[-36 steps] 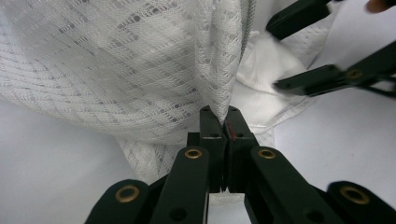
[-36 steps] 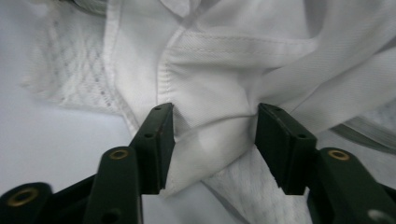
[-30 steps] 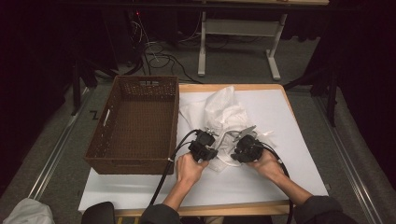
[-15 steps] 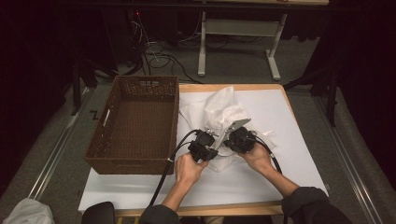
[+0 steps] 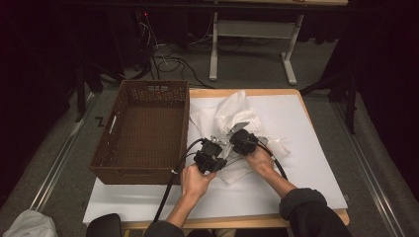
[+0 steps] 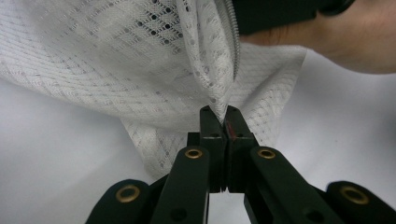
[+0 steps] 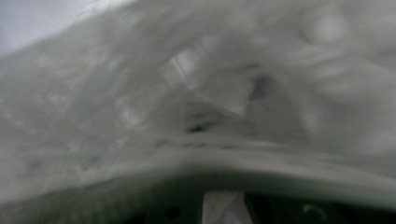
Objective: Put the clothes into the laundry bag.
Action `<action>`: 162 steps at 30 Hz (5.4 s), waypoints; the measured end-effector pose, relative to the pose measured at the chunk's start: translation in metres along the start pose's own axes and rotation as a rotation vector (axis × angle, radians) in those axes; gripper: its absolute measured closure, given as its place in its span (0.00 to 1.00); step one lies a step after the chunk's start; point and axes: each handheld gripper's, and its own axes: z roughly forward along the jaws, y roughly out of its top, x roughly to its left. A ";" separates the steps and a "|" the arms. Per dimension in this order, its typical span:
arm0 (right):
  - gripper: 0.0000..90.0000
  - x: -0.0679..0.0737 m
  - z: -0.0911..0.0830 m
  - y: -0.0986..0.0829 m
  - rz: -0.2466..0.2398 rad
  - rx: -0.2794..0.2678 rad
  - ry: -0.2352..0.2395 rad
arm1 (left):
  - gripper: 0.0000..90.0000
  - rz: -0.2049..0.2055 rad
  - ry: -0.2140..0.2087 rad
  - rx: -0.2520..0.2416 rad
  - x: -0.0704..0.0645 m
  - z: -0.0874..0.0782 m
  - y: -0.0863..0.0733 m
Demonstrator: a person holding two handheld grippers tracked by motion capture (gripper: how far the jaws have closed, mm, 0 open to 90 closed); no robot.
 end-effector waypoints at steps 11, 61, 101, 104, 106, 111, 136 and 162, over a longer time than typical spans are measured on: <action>0.67 -0.006 -0.045 -0.024 -0.003 0.013 0.076 | 0.86 0.018 0.032 -0.021 -0.003 0.001 0.000; 0.95 -0.060 -0.091 -0.104 0.218 0.052 0.062 | 0.72 0.043 0.184 0.121 -0.007 0.026 -0.021; 0.97 -0.027 -0.077 -0.111 0.161 0.016 0.120 | 0.91 0.052 0.169 0.056 -0.006 -0.007 -0.037; 1.00 -0.027 -0.067 -0.110 0.137 0.062 0.098 | 0.90 0.053 0.157 0.049 -0.007 -0.010 -0.036; 1.00 -0.028 -0.066 -0.110 0.140 0.069 0.105 | 0.91 0.055 0.153 0.040 -0.008 -0.013 -0.036; 0.97 -0.027 -0.069 -0.110 0.148 0.055 0.131 | 0.89 0.050 0.129 0.026 -0.009 -0.017 -0.033; 0.90 -0.013 -0.098 -0.100 0.109 -0.062 0.143 | 0.85 0.074 0.075 0.046 -0.015 0.020 -0.011; 0.88 -0.024 -0.058 -0.063 0.147 -0.001 0.121 | 0.76 0.067 0.041 -0.024 -0.012 -0.003 -0.014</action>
